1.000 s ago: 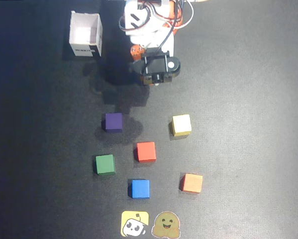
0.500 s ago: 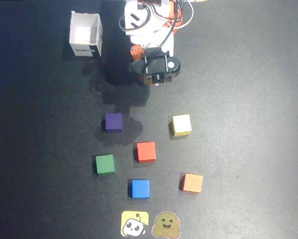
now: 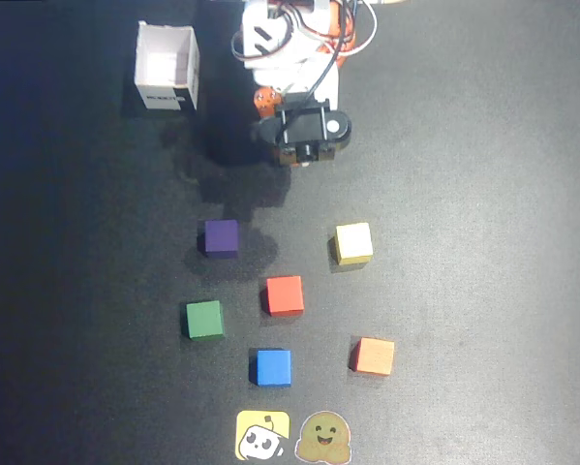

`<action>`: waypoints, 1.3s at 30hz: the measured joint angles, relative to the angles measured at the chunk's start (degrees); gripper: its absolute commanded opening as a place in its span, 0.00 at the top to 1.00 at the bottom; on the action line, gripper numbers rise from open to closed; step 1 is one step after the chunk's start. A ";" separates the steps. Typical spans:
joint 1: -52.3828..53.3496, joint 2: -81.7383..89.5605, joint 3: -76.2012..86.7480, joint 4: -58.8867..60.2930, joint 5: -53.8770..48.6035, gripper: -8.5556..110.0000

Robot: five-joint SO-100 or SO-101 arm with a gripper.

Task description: Put the green cube on top of the red cube.

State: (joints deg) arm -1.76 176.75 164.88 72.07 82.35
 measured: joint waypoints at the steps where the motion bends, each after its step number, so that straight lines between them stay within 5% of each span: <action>1: 0.00 0.00 0.00 0.00 -0.44 0.92; 17: 0.00 -3.25 -1.14 -2.37 1.67 0.83; 39: 4.31 -67.76 -47.20 -8.09 10.20 0.81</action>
State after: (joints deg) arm 2.55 108.98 117.69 63.98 92.55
